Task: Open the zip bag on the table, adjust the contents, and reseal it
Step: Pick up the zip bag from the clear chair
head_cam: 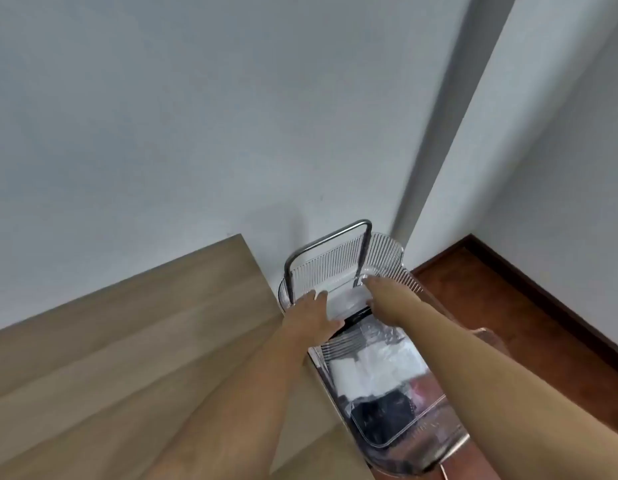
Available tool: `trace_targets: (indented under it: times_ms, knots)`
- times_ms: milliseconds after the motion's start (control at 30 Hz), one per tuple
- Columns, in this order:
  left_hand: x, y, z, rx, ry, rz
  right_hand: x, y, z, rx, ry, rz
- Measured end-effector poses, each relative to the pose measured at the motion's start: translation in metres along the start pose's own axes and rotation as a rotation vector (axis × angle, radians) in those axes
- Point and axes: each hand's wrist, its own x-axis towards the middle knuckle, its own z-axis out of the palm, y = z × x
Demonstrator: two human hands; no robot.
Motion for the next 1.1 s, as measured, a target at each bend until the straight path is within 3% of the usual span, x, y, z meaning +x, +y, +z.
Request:
trace_targets:
  times_ms: [133, 267, 500, 700, 867, 1100]
  knots:
    - [0.017, 0.005, 0.009, -0.077, -0.012, -0.025, 0.018, -0.006, 0.006, -0.041, 0.049, -0.022]
    - [0.017, 0.012, 0.016, 0.008, 0.057, -0.073, 0.016, 0.0, 0.017, -0.148, 0.038, -0.079]
    - [-0.01, 0.026, 0.006, -0.266, 0.197, 0.053, -0.015, 0.022, -0.021, -0.03, -0.035, -0.06]
    - [-0.048, 0.044, -0.027, -0.394, 0.369, 0.126, -0.062, 0.029, -0.078, 0.148, 0.201, -0.059]
    - [-0.096, 0.035, -0.082, -0.468, 0.523, 0.189, -0.093, -0.008, -0.13, 0.235, 0.375, -0.126]
    - [-0.192, -0.049, -0.137, -0.372, 0.641, 0.106, -0.115, -0.12, -0.139, 0.33, 0.397, -0.269]
